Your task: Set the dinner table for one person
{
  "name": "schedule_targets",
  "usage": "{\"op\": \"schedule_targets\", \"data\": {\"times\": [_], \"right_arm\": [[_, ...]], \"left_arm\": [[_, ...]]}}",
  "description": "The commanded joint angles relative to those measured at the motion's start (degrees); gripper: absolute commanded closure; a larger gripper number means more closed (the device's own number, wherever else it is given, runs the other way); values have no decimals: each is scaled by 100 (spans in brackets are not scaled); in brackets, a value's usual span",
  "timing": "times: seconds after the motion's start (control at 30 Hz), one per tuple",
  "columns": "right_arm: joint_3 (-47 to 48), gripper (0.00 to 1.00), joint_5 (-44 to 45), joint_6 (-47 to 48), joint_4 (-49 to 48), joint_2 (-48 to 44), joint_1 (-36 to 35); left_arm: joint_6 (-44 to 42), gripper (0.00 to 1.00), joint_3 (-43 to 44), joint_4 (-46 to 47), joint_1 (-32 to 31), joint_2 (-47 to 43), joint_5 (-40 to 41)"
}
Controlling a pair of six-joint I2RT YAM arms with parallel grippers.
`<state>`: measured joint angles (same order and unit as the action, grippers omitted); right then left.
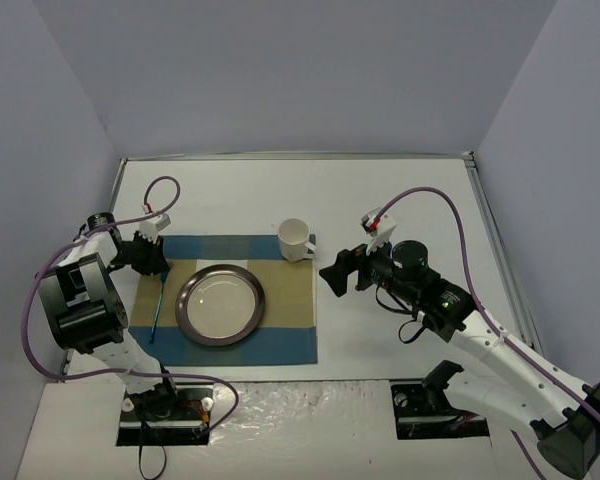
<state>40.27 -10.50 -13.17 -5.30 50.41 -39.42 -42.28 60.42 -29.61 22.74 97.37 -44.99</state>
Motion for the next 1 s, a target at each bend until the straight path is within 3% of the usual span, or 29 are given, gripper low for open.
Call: {"op": "schedule_targets", "data": {"times": [0.0, 0.43, 0.97], "right_arm": [[42, 5, 74, 104, -341, -7, -13], [42, 5, 89, 113, -349, 44, -13], [51, 5, 49, 105, -341, 49, -12]], "left_arm": [[-262, 100, 330, 114, 90, -78, -325], [-93, 99, 75, 575, 238, 163, -55], [46, 85, 48, 730, 381, 151, -113]]}}
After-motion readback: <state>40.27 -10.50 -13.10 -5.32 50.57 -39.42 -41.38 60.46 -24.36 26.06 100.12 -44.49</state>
